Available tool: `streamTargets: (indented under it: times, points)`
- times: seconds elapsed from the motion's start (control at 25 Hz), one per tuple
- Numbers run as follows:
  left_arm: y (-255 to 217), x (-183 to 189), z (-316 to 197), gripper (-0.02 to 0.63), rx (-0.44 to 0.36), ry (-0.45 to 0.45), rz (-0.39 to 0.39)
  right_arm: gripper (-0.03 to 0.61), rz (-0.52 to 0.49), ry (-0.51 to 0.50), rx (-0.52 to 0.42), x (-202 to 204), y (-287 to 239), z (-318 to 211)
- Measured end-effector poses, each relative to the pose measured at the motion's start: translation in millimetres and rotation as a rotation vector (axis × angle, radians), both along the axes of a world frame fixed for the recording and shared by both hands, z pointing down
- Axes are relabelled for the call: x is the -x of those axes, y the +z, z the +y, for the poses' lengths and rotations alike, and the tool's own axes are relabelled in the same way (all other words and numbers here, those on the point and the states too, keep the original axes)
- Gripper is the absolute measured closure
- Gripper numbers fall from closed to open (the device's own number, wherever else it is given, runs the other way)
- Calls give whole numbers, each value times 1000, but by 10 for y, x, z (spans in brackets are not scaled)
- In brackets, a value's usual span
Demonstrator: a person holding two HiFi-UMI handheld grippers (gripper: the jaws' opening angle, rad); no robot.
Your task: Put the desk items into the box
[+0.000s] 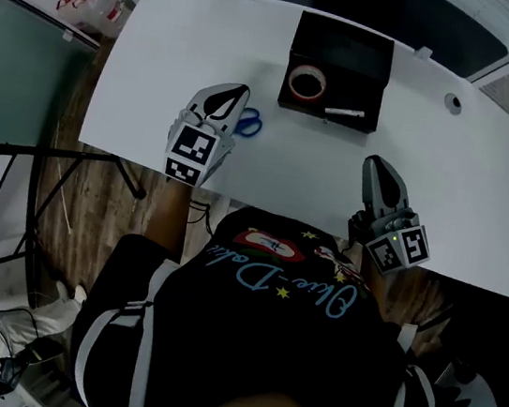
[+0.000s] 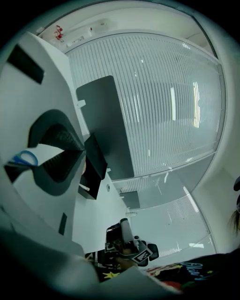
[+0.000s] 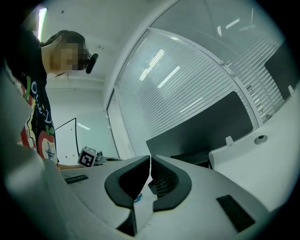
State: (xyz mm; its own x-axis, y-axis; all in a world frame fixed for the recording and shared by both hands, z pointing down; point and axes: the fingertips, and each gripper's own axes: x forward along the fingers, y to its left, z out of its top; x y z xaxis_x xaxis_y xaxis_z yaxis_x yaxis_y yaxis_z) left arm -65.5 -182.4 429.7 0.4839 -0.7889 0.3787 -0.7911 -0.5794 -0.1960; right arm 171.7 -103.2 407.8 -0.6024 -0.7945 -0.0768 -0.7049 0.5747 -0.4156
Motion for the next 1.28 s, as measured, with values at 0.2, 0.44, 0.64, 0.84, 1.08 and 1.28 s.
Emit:
streamTargets:
  times: [0.2,0.44,0.64,0.84,1.08,1.28]
  points:
    - [201,151,109,594,74,7,-64,566,-3,-57,-3,175,-16,-121]
    - [451,280,178,592,145,-7,-86,566,-5,-92,-3,341,-23,-193]
    - [640,331,183,592,192,-5,-110,566,-6,-81,1,332,-31,-229]
    - [901,299,157,566,255,-1,-118,566,-5,-62,7,295,-21,-268]
    - [1196,194,173,526,358,44,-129,566,-5,-34,5,192,-38,-338]
    - [1372,175,149,486,416,65,-163,566,0,-41,2,172,-39,-408]
